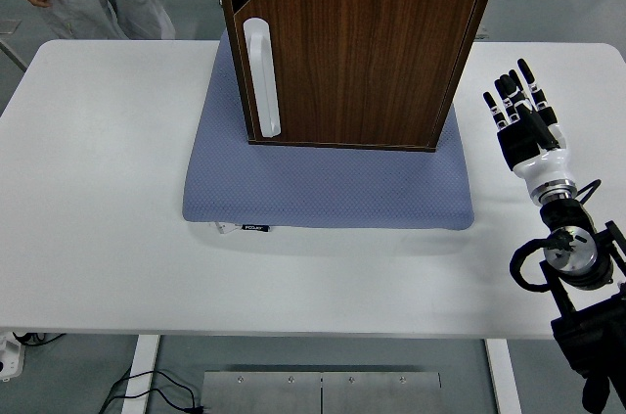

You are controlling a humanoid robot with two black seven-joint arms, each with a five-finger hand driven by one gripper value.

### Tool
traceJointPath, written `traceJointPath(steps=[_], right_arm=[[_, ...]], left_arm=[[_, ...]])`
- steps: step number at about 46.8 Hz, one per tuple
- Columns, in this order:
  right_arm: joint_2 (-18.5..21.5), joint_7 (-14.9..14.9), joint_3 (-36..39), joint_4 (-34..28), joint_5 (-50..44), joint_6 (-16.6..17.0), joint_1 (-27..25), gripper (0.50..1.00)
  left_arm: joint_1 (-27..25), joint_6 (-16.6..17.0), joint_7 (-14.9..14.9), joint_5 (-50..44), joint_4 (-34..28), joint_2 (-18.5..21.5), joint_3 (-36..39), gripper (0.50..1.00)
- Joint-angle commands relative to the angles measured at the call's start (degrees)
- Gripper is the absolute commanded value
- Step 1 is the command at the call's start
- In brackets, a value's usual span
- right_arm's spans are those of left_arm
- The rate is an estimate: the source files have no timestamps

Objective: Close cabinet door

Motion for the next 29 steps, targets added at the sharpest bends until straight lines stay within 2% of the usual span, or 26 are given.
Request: traceJointPath(steps=[1,29], right_arm=[[0.0,0.0,0.0,0.1,0.0,0.0,-0.2,1.000],[0.0,1.1,0.5,0.0,0.0,0.0,-0.6,1.000]], left_arm=[[0.0,0.0,0.0,0.0,0.0,0.0,0.0,1.000],[0.0,0.0,0.0,-0.1,0.0,0.0,0.0,1.000]])
